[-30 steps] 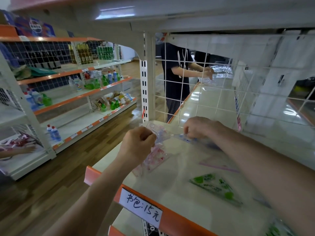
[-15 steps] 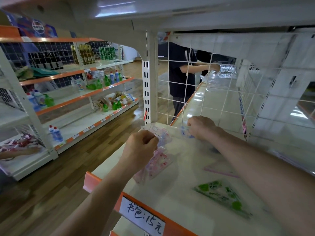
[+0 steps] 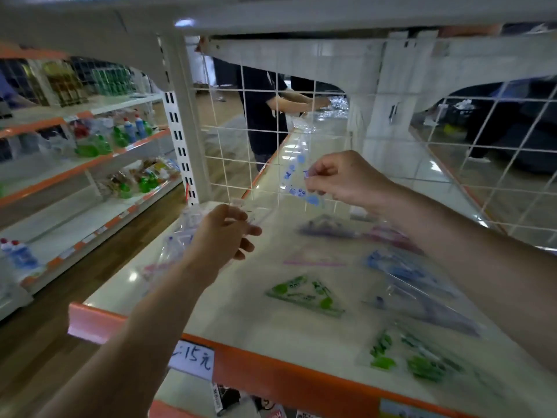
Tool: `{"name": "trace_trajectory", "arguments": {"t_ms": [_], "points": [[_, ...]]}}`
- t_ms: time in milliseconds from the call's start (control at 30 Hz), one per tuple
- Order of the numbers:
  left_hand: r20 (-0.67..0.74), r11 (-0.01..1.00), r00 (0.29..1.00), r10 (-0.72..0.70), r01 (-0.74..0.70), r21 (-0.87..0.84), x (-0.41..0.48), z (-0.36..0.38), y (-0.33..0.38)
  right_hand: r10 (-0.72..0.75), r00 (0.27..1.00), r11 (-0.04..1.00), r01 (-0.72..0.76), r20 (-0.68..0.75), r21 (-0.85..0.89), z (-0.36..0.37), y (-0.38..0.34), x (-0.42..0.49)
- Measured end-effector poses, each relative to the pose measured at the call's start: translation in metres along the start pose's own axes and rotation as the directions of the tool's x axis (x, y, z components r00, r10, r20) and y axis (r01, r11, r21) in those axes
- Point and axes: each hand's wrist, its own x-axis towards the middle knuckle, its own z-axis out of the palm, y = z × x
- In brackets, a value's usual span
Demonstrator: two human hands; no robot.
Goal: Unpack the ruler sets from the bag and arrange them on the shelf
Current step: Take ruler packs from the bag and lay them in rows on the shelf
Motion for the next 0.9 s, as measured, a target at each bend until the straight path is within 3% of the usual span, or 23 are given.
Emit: {"name": "trace_trajectory", "arguments": {"t_ms": [300,533,667,800,900], "points": [[0.071,0.996,0.995,-0.063,0.066,-0.053,-0.024,0.025,0.004,0.189,0.980,0.942,-0.166,-0.054,0.293,-0.023,0.017,-0.066],[0.219,0.985,0.974,-0.053,0.087,-0.149,-0.054,0.042,-0.003,0.336,0.941,0.717,-0.222,-0.048,0.661,0.007,0.015,-0.105],[0.319,0.985,0.948,-0.009,0.063,-0.159,-0.066,0.052,0.000,0.363,0.932,0.635,-0.260,0.016,0.728,0.014,0.013,-0.120],[0.292,0.997,0.956,-0.006,0.029,-0.075,-0.068,0.049,0.003,0.350,0.937,0.659,-0.252,0.007,0.709,0.005,0.015,-0.131],[0.288,0.999,0.957,-0.023,0.013,0.039,-0.067,0.034,0.003,0.256,0.967,0.857,-0.221,-0.013,0.466,-0.007,0.019,-0.139]]}}
